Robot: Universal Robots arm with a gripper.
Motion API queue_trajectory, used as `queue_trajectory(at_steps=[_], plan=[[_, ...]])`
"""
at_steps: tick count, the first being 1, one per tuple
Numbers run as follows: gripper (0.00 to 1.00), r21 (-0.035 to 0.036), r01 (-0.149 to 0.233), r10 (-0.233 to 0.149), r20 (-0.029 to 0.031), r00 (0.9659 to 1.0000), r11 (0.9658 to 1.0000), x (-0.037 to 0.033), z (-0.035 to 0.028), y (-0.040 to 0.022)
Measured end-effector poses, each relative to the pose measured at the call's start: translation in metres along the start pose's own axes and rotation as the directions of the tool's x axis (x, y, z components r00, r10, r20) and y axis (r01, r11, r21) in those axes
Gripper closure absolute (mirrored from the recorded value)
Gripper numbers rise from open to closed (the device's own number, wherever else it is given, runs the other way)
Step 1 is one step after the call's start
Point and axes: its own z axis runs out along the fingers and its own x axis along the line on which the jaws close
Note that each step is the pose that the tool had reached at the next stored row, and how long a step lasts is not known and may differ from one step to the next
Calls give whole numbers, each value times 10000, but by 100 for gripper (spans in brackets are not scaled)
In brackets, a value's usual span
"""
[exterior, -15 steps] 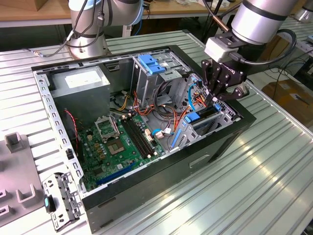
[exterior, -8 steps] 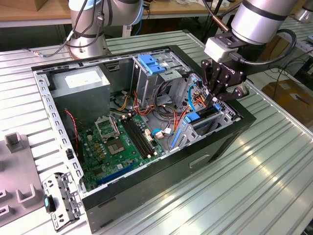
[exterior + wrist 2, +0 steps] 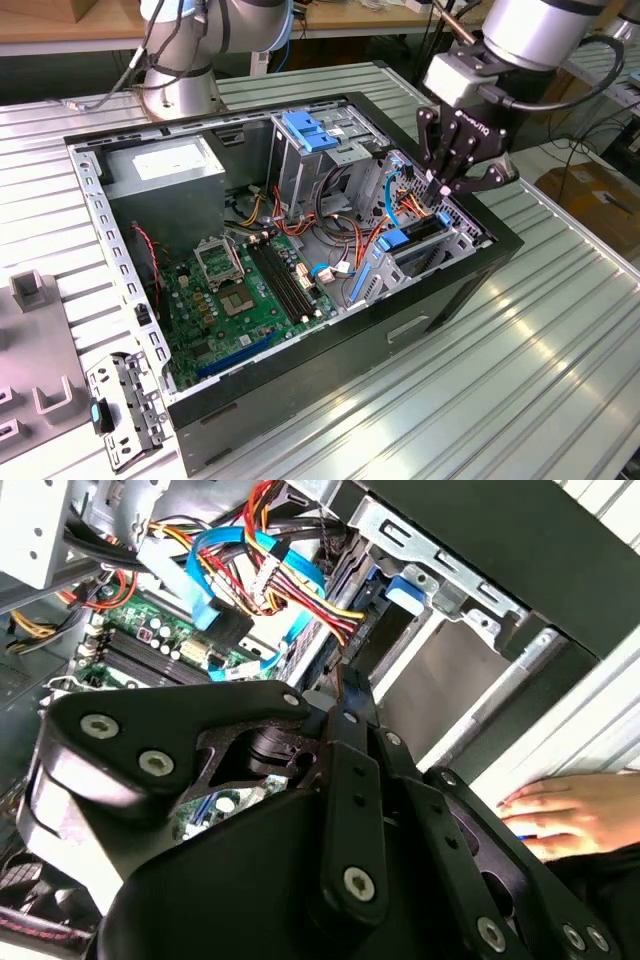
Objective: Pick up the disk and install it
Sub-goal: 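Insert the second disk wire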
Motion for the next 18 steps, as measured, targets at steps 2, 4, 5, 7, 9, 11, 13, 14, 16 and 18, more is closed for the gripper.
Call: queue_trajectory(at_steps=[2,4,5,7,9,11,13,14,16,18], plan=[[89,0,0,0,-1,10000,10000,-3,-102,2],[89,-1,0,0,2,10000,10000,-16,-231,4],[89,-1,-1,1,-25,10000,10000,-58,-258,4],[89,-2,-4,4,-195,9998,10000,-160,-265,3],[89,-2,-5,5,-297,9996,10000,-258,-265,2],[89,-20,-6,5,-404,9992,10000,-401,-264,-8],[89,-56,-8,5,-457,9990,10000,-470,-260,-17],[89,-77,-8,4,-505,9987,10000,-507,-255,-22],[89,-122,-13,5,-611,9981,9999,-587,-240,-25],[89,-146,-12,2,-693,9976,9999,-656,-222,-27]])
